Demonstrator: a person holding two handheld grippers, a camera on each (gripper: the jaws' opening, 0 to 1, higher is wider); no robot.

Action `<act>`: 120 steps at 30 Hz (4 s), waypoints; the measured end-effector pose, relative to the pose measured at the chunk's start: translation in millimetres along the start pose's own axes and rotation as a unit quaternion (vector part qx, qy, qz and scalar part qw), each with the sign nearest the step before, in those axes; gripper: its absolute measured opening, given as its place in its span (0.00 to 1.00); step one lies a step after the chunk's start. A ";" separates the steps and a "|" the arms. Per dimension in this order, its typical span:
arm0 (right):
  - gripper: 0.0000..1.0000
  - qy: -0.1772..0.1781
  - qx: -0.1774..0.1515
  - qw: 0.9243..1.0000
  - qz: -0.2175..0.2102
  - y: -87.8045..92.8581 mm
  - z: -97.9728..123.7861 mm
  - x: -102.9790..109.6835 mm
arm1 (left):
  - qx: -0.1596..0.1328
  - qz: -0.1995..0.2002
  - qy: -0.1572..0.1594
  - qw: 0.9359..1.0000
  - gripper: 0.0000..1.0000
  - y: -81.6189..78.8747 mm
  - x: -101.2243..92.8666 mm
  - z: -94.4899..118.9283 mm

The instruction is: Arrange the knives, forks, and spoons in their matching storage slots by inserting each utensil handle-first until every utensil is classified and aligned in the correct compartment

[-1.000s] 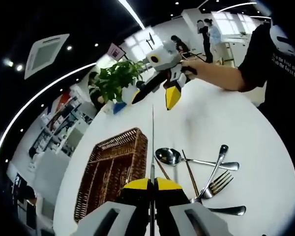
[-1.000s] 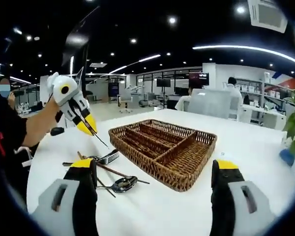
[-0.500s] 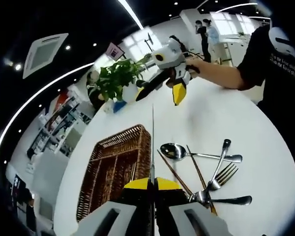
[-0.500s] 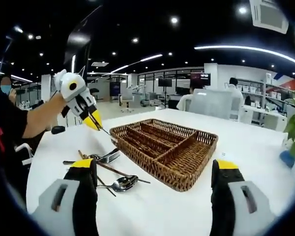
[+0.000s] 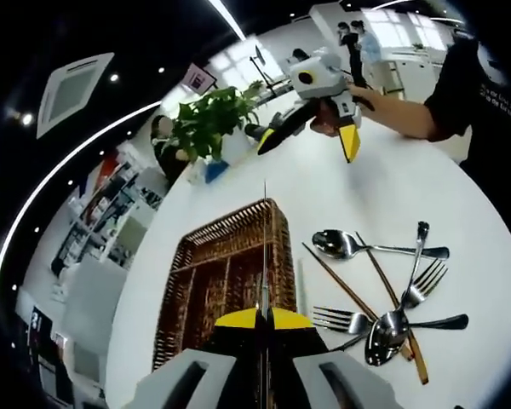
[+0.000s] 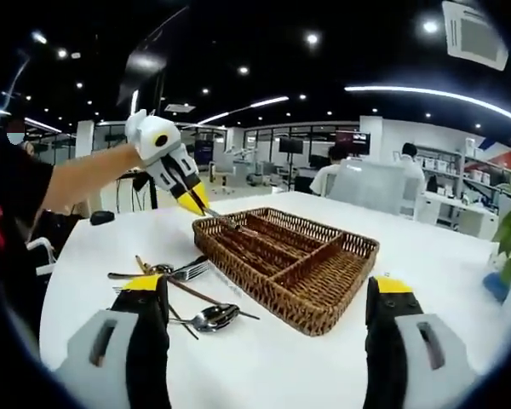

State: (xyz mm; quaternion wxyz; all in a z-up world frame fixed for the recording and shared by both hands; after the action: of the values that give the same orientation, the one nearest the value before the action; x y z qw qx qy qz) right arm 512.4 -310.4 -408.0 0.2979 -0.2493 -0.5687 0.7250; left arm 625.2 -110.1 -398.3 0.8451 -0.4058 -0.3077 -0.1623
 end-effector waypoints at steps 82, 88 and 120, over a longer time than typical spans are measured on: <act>0.99 0.028 -0.020 0.999 -0.008 -3.5 14.0 -14.5 | 0.048 0.019 0.005 0.999 0.01 47.3 14.3 -33.2; 0.99 0.027 -0.016 0.999 -0.006 -2.3 13.1 -14.0 | 0.052 0.021 0.014 0.998 0.01 51.7 8.5 -37.6; 0.99 0.032 -0.010 0.999 -0.005 1.9 14.3 -19.5 | 0.083 0.052 0.081 0.992 0.01 82.0 -12.4 -72.8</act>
State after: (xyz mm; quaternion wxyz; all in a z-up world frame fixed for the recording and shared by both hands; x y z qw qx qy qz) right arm 515.7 -334.4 -406.2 0.3169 -0.2731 -0.5671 0.7095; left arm 687.1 -116.4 -489.5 0.9055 -0.3349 -0.2291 -0.1245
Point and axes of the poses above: the point that each gripper's makers call its tool centre point, and the gripper's own axes: z roughly backward along the fingers, x roughly to its left, y roughly out of its underside, the point moved 4 cm from there along z, roughly backward along the fingers, and after that the axes turned 15 degrees about -y, right-handed, at the moved point
